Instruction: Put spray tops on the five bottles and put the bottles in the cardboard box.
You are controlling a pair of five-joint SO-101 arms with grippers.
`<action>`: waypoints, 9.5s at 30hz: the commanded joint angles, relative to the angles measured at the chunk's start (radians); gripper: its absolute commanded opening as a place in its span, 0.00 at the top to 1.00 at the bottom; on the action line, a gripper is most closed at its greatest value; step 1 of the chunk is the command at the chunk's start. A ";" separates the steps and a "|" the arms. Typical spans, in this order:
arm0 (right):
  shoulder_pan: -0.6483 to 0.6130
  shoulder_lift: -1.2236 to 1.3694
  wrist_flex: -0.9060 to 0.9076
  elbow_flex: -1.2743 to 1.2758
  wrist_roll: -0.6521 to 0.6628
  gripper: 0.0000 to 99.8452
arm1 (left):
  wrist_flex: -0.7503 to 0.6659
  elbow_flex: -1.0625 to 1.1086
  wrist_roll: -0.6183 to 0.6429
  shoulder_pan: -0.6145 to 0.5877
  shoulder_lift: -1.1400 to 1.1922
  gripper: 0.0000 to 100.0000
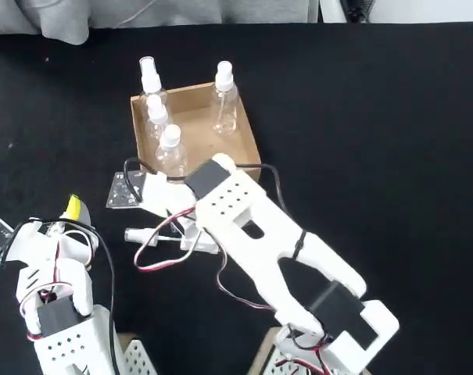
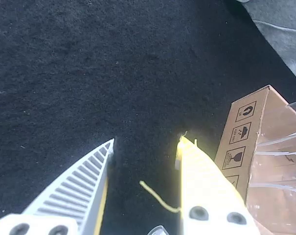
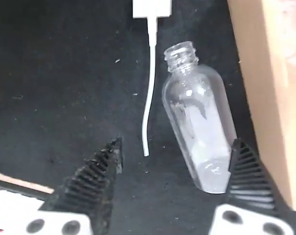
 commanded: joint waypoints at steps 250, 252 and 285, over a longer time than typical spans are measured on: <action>0.230 -0.289 -0.201 0.189 -0.181 0.91 | 0.216 -0.544 0.195 0.444 0.918 0.81; 0.230 -0.286 -0.213 0.193 -0.181 0.91 | 0.190 -0.544 0.230 0.458 0.945 0.81; 0.224 -0.286 -0.227 0.214 -0.181 0.91 | -0.069 -0.542 0.399 0.484 1.269 0.81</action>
